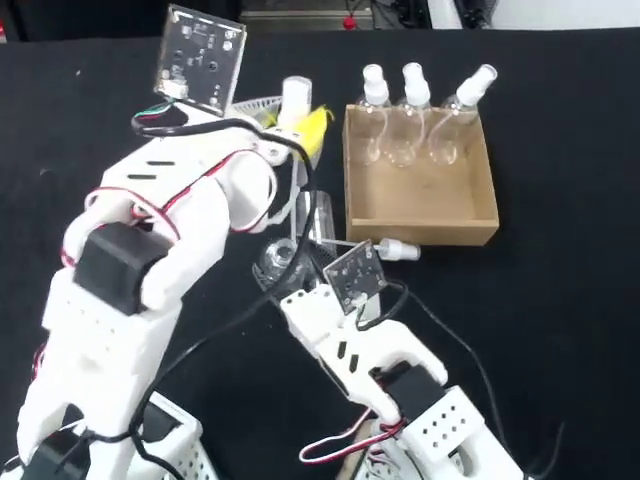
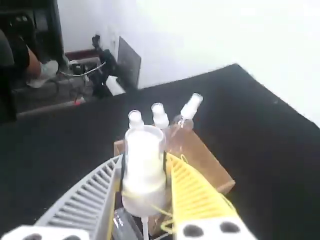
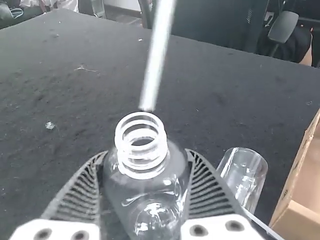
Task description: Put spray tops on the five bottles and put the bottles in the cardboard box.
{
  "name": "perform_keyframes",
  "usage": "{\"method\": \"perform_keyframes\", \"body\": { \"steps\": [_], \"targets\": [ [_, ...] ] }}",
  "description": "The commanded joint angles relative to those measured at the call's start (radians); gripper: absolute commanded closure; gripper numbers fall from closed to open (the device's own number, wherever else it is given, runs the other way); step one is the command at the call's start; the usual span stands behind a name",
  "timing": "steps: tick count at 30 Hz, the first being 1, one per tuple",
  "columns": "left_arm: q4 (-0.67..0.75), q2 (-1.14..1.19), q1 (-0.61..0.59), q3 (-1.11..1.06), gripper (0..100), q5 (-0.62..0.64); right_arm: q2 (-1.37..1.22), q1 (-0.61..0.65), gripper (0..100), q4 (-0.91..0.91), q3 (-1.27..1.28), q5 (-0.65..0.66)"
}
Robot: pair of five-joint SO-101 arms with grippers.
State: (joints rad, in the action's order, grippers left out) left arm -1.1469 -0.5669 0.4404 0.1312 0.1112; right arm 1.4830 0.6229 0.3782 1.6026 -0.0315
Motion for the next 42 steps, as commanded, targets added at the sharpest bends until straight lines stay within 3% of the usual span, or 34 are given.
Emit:
{"method": "perform_keyframes", "body": {
  "steps": [1, 15, 42],
  "targets": [
    [0.1, -0.025, 0.008, -0.091, 97, 0.009, 0.038, 0.002, 98.7, -0.035, -0.008, -0.005],
    [0.247, -0.252, -0.038, -0.271, 97, 0.006, 0.038, 0.002, 98.7, -0.035, -0.008, -0.005],
    [0.219, -0.276, -0.044, -0.535, 97, 0.008, 0.038, 0.002, 98.5, -0.035, -0.007, -0.005]
  ]
}}
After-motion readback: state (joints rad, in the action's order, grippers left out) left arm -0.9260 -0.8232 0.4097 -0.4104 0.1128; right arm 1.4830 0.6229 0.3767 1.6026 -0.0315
